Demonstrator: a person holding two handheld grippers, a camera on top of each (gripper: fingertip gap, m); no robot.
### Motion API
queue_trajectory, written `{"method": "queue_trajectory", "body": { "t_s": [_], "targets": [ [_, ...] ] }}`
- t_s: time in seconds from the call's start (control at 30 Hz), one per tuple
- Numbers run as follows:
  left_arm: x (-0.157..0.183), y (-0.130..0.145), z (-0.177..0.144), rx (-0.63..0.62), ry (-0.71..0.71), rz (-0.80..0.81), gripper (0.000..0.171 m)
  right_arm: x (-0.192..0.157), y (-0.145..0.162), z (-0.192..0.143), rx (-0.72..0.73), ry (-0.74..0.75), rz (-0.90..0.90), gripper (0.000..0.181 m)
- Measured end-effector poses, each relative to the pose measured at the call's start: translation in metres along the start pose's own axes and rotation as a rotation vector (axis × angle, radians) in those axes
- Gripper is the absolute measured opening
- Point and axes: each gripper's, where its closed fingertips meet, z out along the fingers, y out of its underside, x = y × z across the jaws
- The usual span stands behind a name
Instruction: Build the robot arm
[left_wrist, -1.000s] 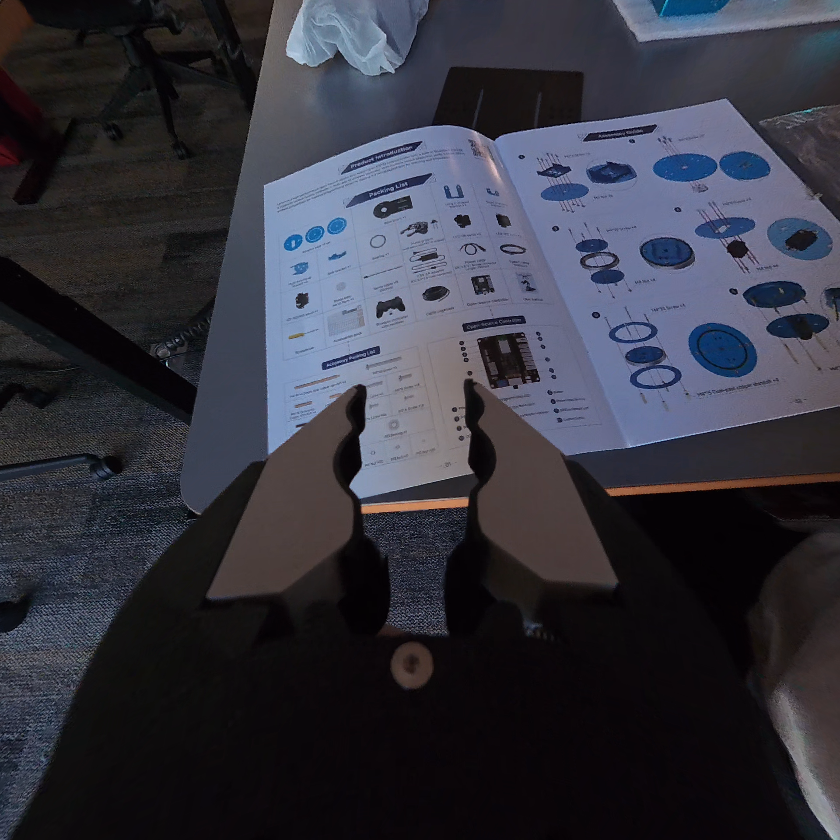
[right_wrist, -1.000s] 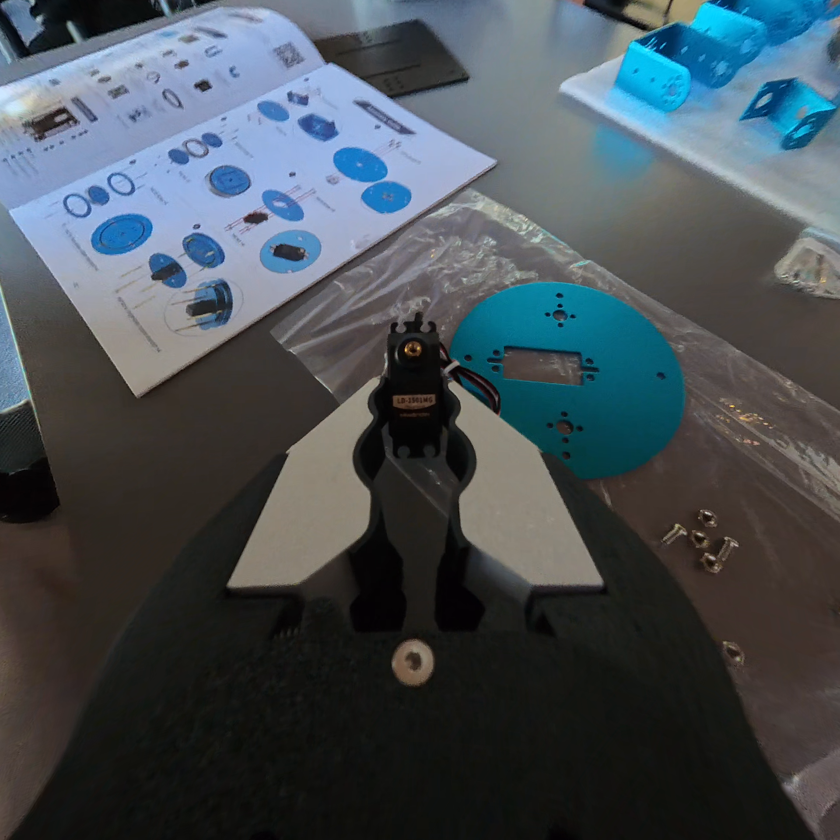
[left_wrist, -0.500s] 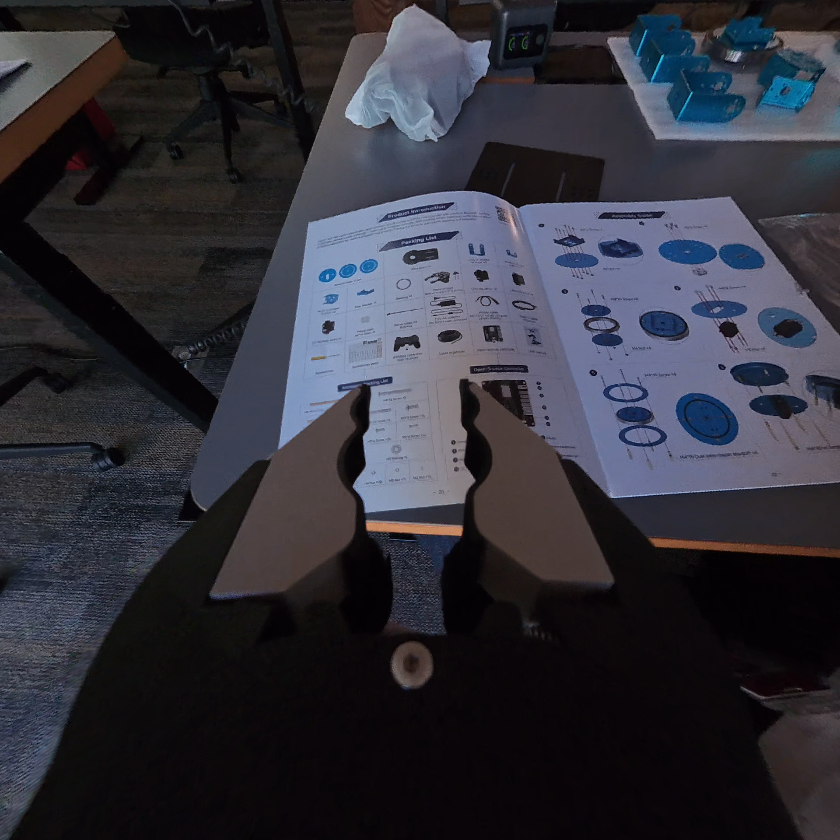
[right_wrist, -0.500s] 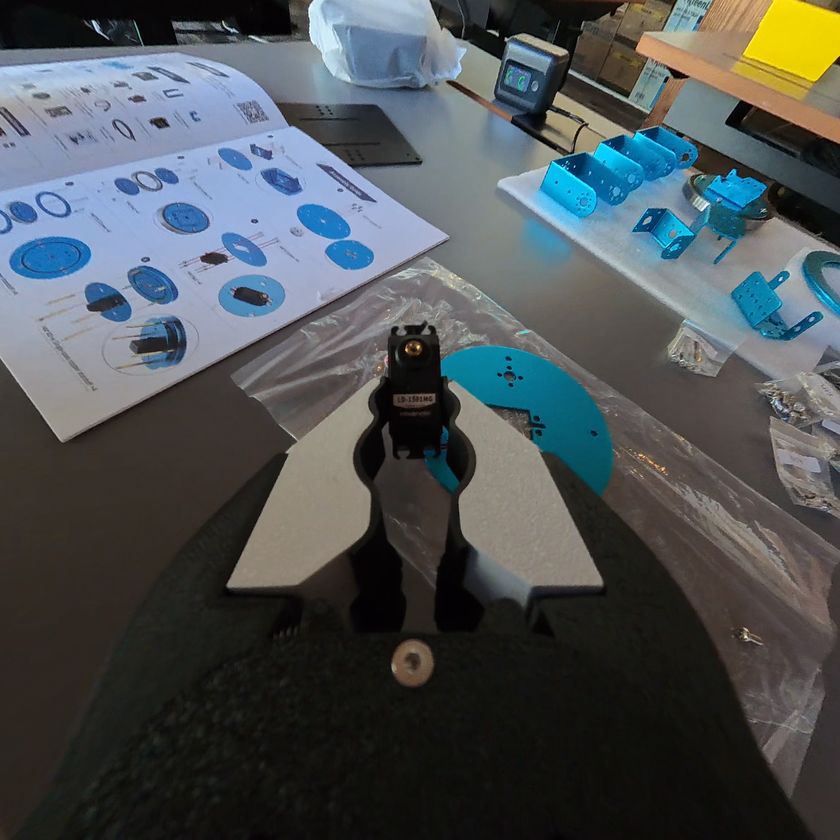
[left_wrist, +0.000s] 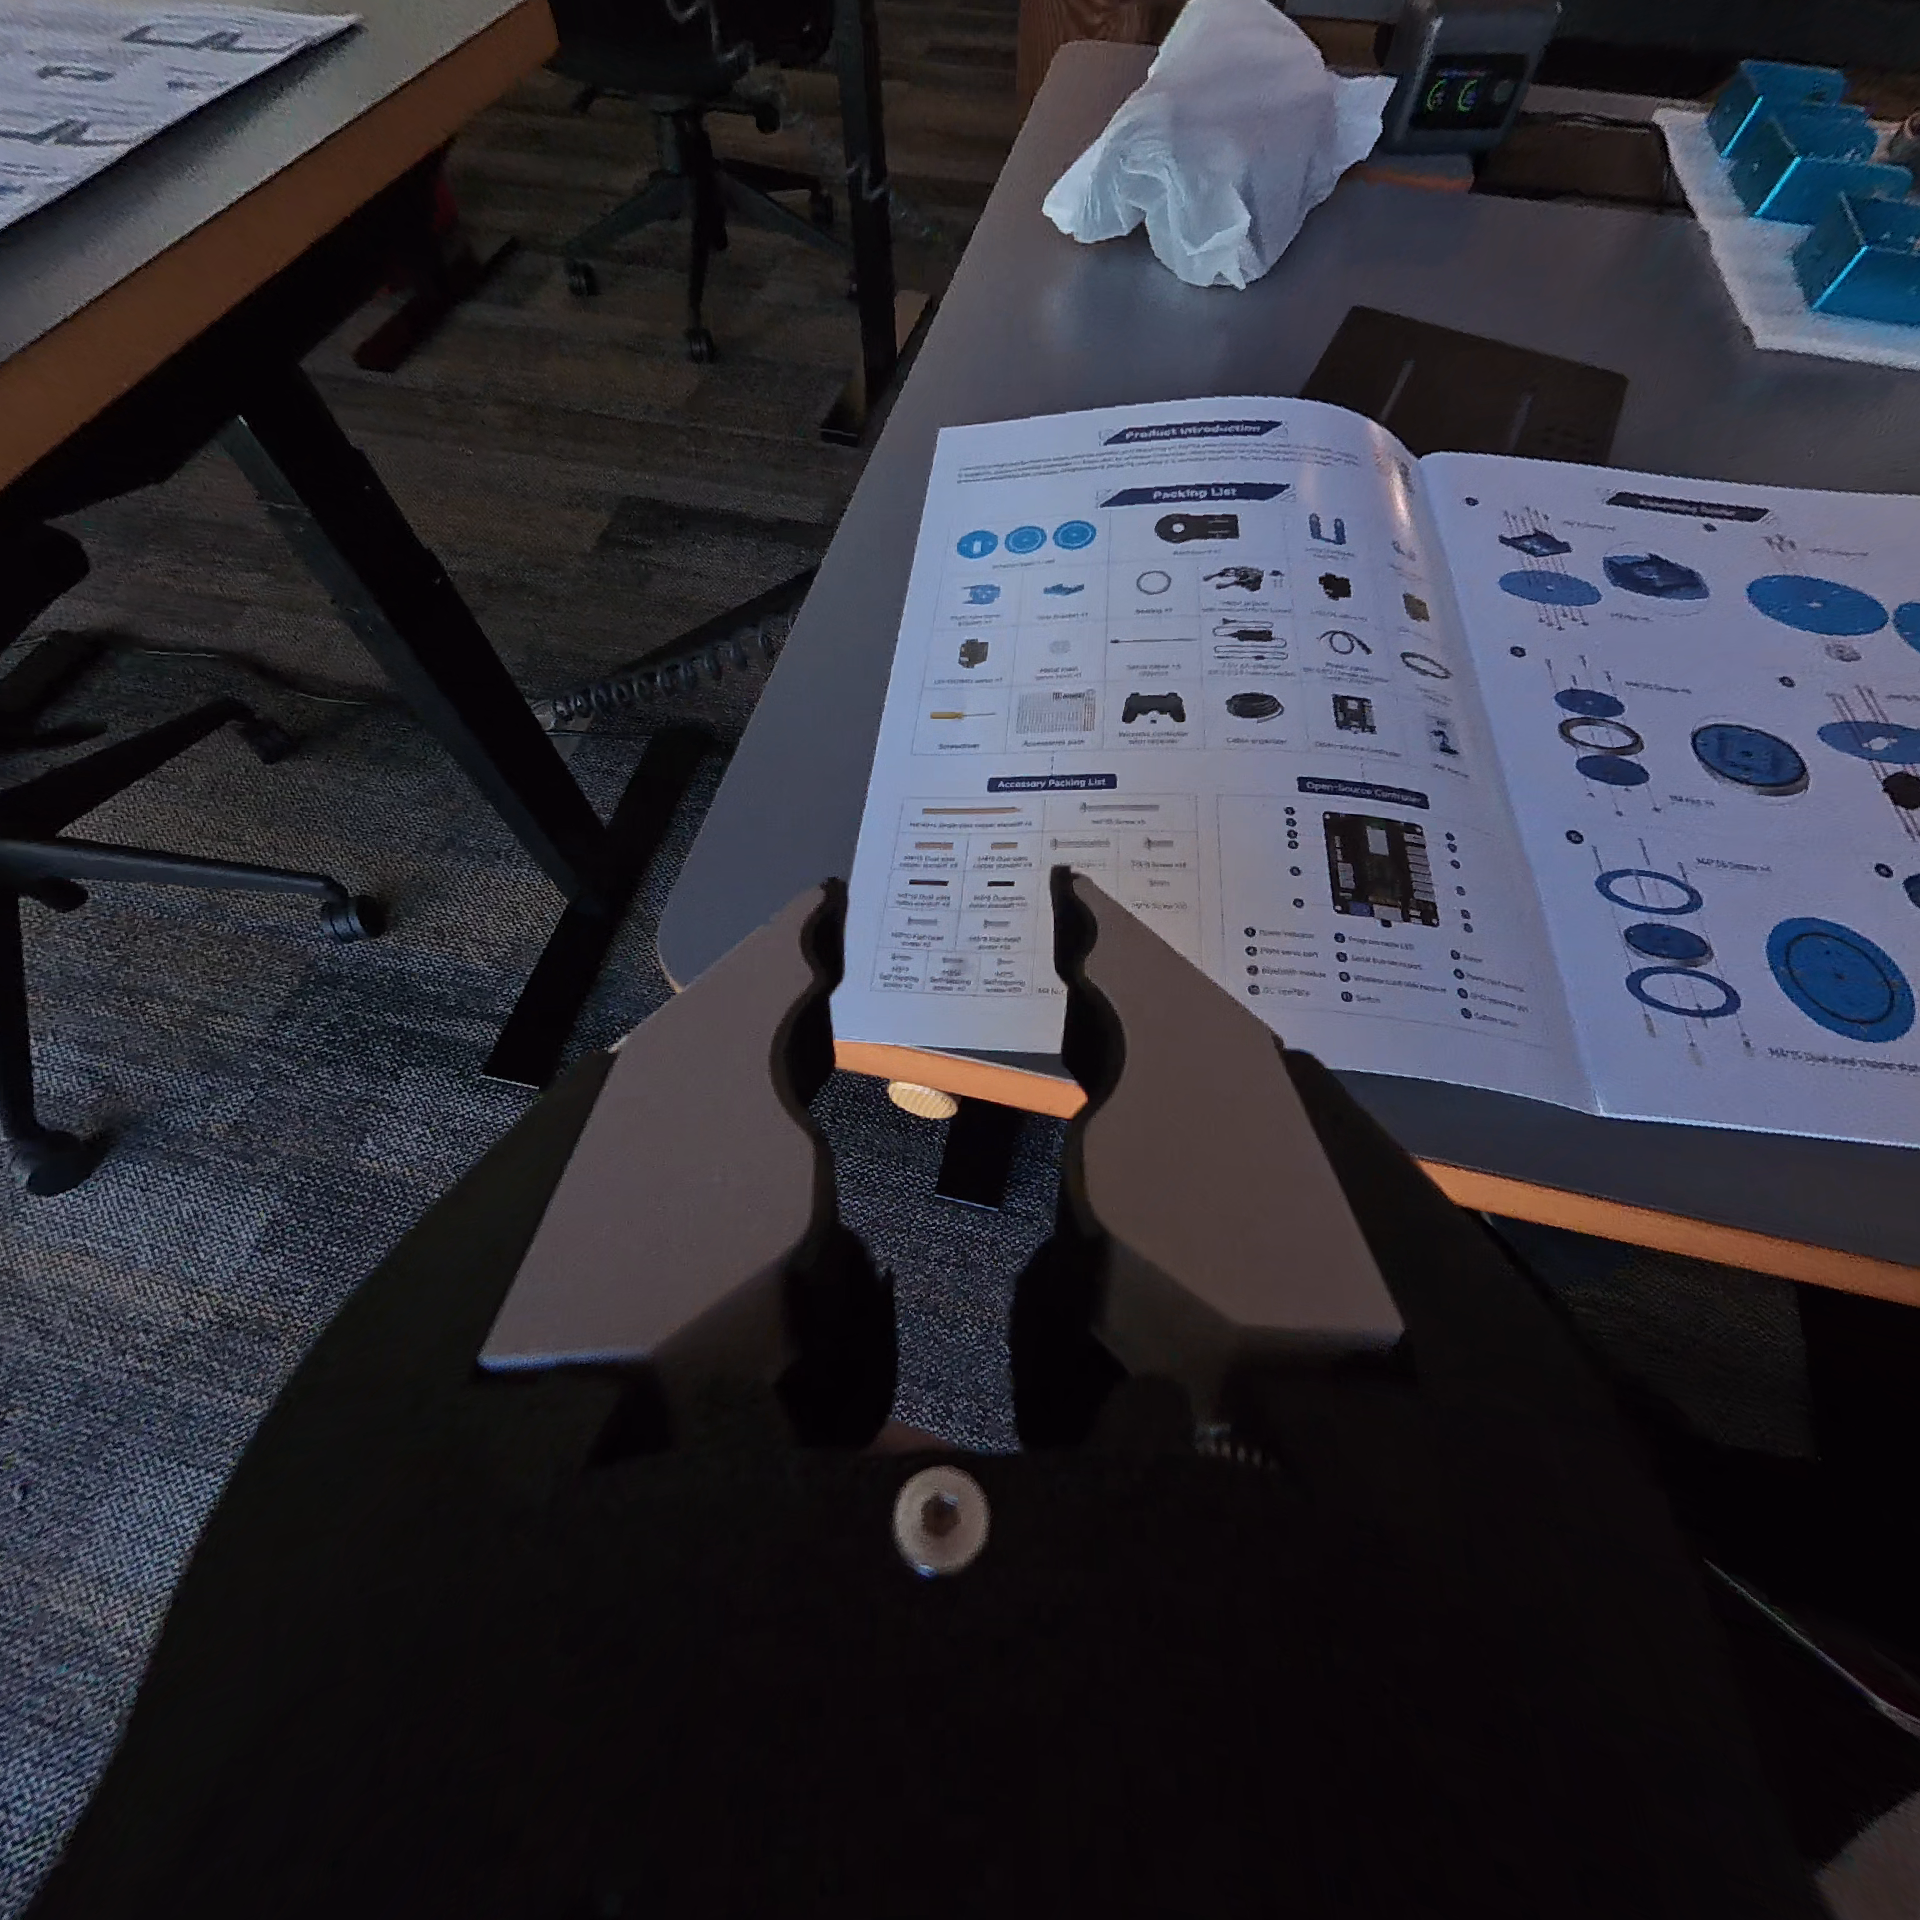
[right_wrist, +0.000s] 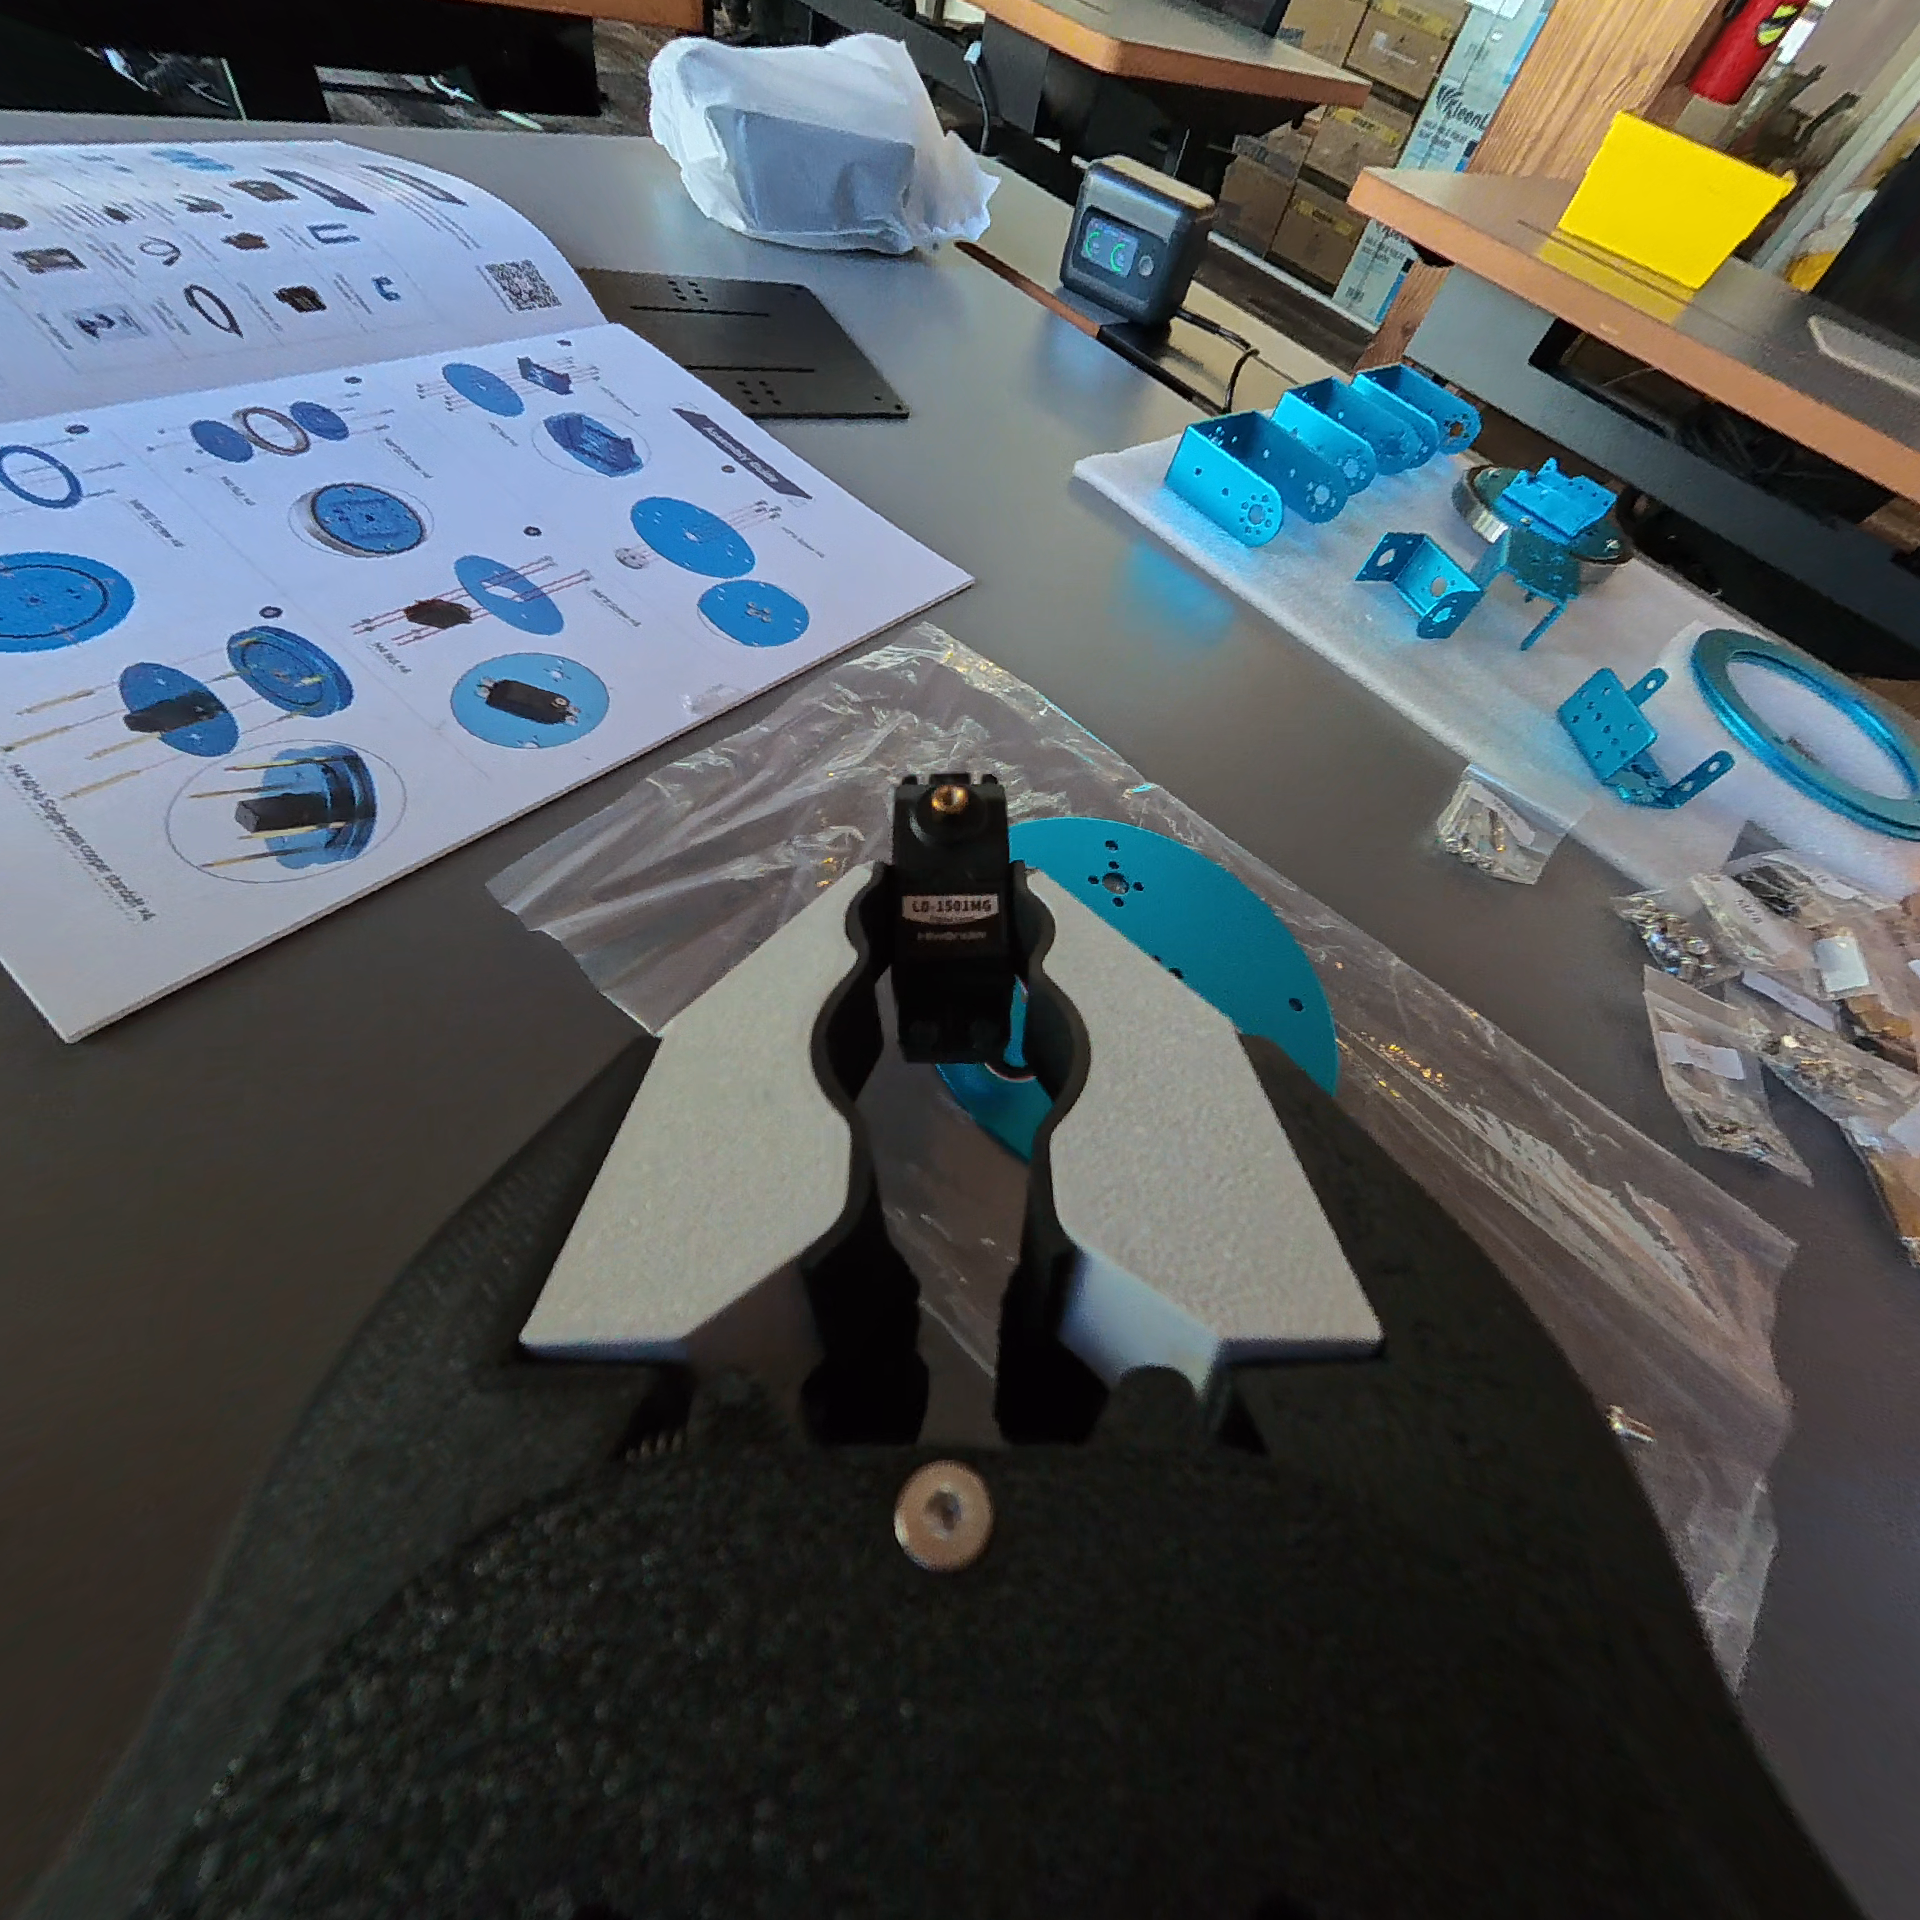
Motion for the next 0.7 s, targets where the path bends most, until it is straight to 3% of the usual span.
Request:
{"method": "queue_trajectory", "body": {
  "t_s": [0.33,0.7],
  "targets": [
    [0.039,-0.033,0.044,0.012,0.061,0.079,0.040,0.008,0.003,-0.002,-0.005,0.037,0.009,0.020],
    [0.074,-0.032,0.082,-0.043,0.123,0.140,0.040,0.011,0.006,-0.002,-0.016,0.041,0.030,0.020]
  ]
}}
